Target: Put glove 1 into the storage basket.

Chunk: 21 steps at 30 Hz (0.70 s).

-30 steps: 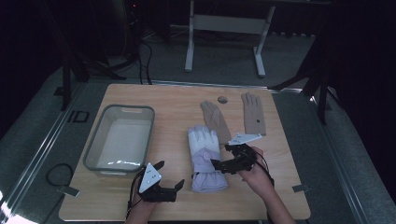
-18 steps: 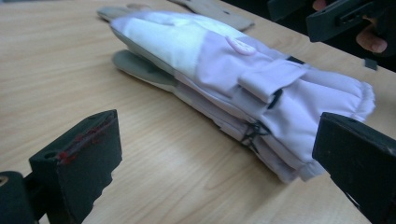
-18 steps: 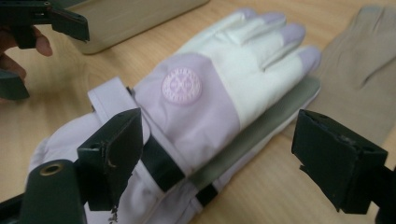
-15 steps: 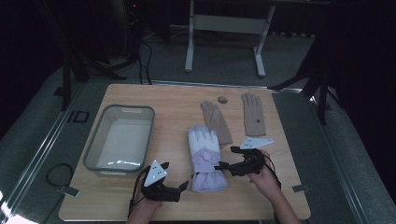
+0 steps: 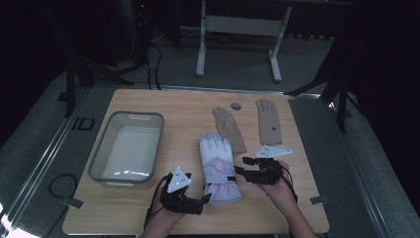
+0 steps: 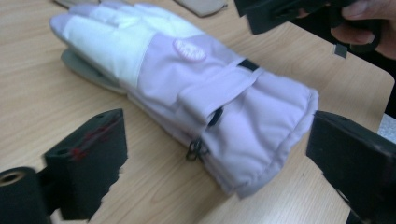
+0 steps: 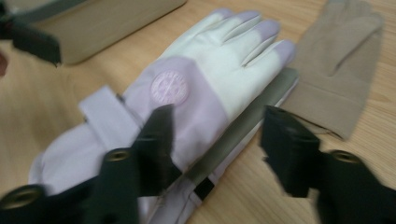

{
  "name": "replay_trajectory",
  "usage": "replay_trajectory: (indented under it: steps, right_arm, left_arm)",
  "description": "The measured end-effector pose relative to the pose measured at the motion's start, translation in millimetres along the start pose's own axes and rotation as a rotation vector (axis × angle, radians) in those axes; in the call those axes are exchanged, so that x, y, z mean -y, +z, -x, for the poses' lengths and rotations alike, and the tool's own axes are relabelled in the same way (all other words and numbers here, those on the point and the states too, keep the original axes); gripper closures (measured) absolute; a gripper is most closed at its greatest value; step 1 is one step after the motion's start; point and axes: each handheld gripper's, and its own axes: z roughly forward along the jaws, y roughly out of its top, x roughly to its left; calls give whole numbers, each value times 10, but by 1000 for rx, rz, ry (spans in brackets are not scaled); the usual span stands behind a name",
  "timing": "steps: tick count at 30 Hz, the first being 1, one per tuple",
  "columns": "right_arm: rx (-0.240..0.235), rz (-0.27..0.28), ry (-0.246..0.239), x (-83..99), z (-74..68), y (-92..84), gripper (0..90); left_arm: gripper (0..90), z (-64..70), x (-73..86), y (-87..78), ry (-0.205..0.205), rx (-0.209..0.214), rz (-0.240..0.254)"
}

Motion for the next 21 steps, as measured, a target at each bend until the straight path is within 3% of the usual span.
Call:
replay_trajectory:
  steps: [2,3,5,7,14,15,17,21]
  right_arm:
    - [-10,-3,8,-10,-12,23,587]
    - [5,-10,11,-11,-22,42,587]
    - [-12,-20,39,-14,-24,85,587]
    - [1,-20,63,-21,-25,120,580]
    - [-28,-91,159,15,25,303,499]
    - [-6,-101,165,28,35,343,480]
    - [-8,-121,175,48,58,401,459]
    - [-12,-175,219,121,127,521,424]
  left_arm:
    - [143,31,-36,12,3,-6,9]
    - [143,46,-57,33,3,-9,-2]
    - [153,72,-77,63,-3,-19,-4]
    - [213,95,-98,113,-4,-27,-12]
    - [216,70,-32,377,-22,-57,-117]
    - [216,57,-15,402,-30,-55,-129]
    - [216,29,28,454,-35,-70,-149]
    - [215,2,82,523,-54,-52,-182]
